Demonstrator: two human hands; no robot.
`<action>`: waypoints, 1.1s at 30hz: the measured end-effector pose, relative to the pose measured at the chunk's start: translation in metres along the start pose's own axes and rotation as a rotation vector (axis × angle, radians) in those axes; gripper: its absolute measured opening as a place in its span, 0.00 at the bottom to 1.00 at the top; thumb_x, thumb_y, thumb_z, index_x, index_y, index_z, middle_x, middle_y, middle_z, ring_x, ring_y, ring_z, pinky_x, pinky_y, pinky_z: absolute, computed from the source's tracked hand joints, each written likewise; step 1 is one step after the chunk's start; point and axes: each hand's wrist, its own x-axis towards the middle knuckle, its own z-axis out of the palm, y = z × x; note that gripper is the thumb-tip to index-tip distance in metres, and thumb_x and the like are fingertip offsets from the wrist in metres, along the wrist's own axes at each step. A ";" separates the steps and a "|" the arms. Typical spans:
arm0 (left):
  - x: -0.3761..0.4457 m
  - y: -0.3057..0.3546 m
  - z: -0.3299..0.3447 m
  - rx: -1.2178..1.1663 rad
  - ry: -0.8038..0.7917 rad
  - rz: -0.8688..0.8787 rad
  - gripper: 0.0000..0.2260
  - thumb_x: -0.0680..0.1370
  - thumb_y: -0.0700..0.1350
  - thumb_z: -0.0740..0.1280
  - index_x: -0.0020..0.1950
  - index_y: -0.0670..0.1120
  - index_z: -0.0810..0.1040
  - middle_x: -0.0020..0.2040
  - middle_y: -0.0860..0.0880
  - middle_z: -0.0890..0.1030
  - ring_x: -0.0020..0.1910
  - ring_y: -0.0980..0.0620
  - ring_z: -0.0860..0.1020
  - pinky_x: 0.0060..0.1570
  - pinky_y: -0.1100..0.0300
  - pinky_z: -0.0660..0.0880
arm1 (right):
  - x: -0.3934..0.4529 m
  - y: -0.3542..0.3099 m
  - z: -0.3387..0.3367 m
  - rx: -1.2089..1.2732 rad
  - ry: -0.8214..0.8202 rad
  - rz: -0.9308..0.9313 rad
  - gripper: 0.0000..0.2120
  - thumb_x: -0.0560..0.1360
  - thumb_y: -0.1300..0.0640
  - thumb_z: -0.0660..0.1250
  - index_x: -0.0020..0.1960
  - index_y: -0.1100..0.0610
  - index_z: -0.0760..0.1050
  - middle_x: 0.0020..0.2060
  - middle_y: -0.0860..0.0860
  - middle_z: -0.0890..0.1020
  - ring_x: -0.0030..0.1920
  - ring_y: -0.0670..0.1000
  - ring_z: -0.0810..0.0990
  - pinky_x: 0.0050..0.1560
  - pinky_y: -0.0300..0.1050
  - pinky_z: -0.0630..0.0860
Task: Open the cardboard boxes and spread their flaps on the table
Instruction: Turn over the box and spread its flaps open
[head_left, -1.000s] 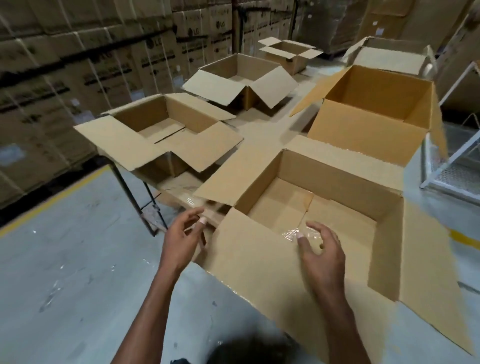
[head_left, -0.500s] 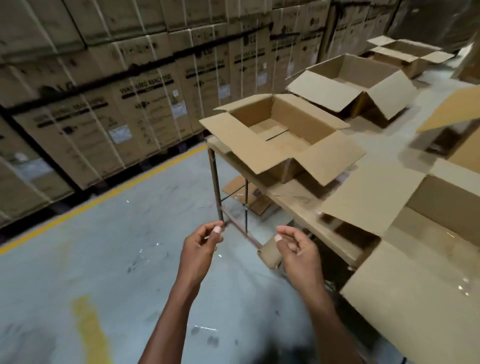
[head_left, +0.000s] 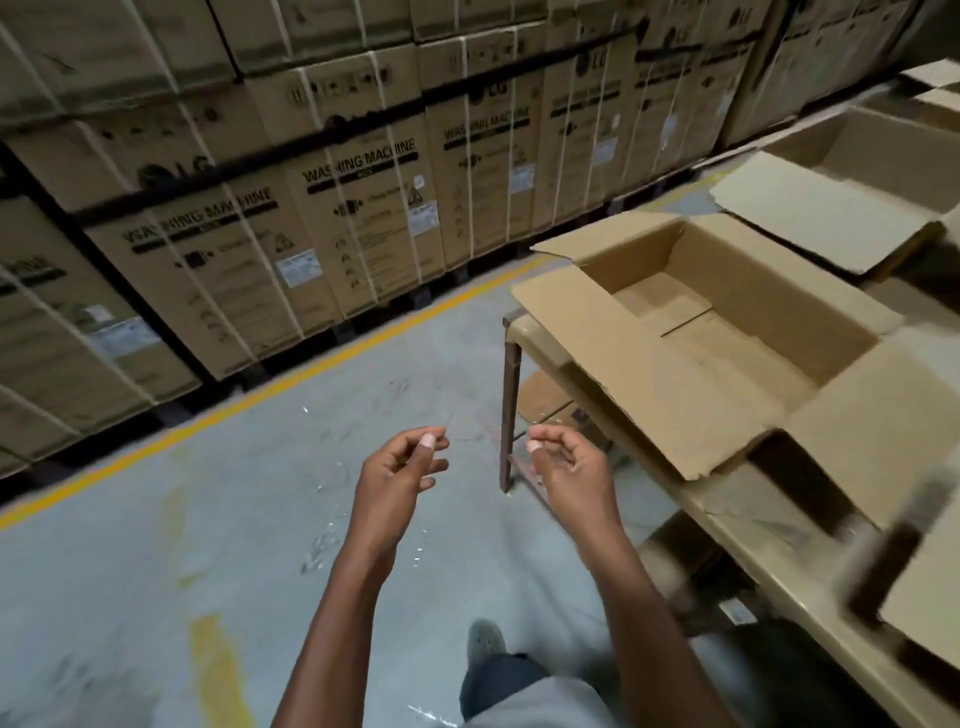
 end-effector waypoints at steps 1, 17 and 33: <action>0.019 0.002 -0.009 -0.012 0.020 -0.016 0.09 0.84 0.48 0.64 0.58 0.50 0.84 0.54 0.51 0.86 0.53 0.49 0.85 0.56 0.51 0.77 | 0.022 -0.005 0.015 -0.001 -0.025 0.005 0.05 0.77 0.56 0.70 0.50 0.47 0.83 0.46 0.46 0.86 0.49 0.48 0.84 0.55 0.54 0.82; 0.369 0.040 -0.107 -0.129 0.030 -0.058 0.14 0.84 0.52 0.61 0.66 0.50 0.78 0.59 0.46 0.85 0.55 0.41 0.84 0.57 0.48 0.76 | 0.306 -0.078 0.206 0.039 -0.043 0.057 0.05 0.78 0.60 0.70 0.53 0.54 0.81 0.47 0.52 0.86 0.36 0.45 0.84 0.40 0.36 0.77; 0.705 0.157 0.066 0.055 -0.749 -0.024 0.13 0.83 0.48 0.62 0.60 0.45 0.82 0.56 0.43 0.85 0.52 0.43 0.84 0.55 0.51 0.76 | 0.548 -0.142 0.196 0.297 0.687 0.137 0.06 0.78 0.58 0.69 0.52 0.49 0.82 0.46 0.49 0.87 0.38 0.47 0.84 0.45 0.44 0.80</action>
